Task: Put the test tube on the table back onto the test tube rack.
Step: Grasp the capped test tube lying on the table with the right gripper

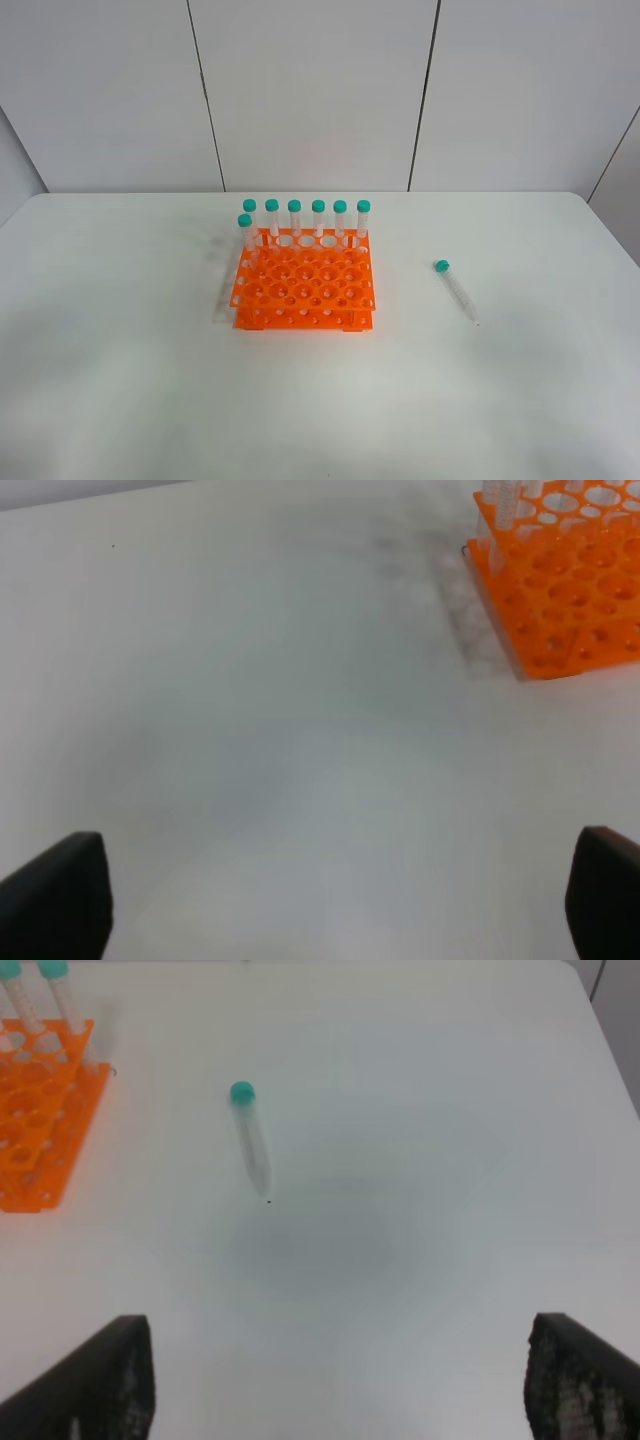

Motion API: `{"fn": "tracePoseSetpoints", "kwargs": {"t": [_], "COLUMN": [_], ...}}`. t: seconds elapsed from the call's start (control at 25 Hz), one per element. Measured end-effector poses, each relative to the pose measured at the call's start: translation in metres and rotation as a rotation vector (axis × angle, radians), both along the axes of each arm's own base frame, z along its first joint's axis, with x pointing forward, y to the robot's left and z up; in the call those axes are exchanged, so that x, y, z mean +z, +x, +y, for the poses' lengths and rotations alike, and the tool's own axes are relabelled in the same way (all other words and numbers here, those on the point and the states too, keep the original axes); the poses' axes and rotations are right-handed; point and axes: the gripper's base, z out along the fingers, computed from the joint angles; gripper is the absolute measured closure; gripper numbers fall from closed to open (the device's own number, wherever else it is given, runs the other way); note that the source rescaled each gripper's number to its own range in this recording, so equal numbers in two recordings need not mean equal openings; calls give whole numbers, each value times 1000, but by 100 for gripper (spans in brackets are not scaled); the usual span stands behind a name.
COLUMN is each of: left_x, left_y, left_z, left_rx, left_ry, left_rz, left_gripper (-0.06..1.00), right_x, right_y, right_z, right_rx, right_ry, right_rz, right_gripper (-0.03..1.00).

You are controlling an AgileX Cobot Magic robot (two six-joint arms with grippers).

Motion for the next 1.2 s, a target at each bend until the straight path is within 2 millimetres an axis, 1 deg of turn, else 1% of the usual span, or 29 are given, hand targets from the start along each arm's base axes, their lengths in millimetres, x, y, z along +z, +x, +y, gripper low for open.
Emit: {"fn": "tracePoseSetpoints", "kwargs": {"t": [1.2], "left_x": [0], "left_y": [0], "left_z": [0], "left_rx": [0], "left_ry": [0], "left_rz": [0], "left_gripper": [-5], "right_x": [0], "right_y": [0], "right_z": [0], "right_rx": [0], "right_ry": [0], "right_rz": [0], "right_gripper": [-3]}}
